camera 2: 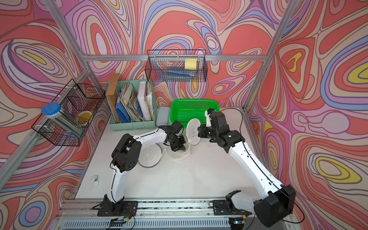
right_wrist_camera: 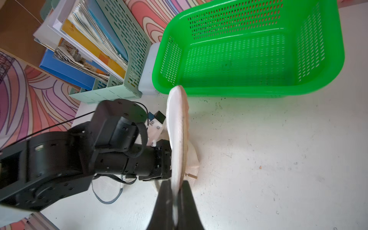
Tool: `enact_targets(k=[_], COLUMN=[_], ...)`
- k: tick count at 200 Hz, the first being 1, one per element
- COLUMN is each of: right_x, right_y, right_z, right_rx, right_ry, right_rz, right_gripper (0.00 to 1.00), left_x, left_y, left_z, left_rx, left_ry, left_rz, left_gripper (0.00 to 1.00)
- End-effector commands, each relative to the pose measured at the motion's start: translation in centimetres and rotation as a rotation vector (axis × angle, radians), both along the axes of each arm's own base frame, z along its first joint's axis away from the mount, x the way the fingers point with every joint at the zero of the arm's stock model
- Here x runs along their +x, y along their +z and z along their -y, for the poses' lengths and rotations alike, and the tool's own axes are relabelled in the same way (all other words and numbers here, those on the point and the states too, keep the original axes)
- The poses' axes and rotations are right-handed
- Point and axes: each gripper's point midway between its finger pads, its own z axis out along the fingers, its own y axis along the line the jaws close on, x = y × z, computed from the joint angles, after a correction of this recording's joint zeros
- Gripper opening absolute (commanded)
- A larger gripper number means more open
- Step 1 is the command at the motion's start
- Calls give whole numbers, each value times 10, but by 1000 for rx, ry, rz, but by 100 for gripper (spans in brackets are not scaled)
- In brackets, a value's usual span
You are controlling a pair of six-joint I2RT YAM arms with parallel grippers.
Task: Turn the laundry bag inside out
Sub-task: Turn over the laundry bag at the center of the board.
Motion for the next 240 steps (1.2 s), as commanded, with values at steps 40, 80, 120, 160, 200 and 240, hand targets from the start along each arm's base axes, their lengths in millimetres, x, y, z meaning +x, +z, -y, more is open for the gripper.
enact_targets(k=[40,80,120,160,200,240], right_x=[-8,-5,7,16,20,16], right_y=[80,92,46,24,19,12], right_z=[9,-1,11,20,18,3], right_rx=[12,68,-39,-134,-209,-316], right_ry=[-16,16,-42,-58,-23,16], right_rz=[140,156,106,113,116,147], right_gripper=[0,0,0,0,0,0], left_x=[-11,-12,-2,-6,-11,-2], left_y=[-25,-27,19,71,94,115], left_z=[-35,-37,-28,-32,-33,-26], left_rx=[180,194,126,85,5,-166], left_ry=[49,34,-1,-46,-71,3], left_rz=[-70,-73,25,111,137,119], left_gripper=[0,1,17,43,48,52])
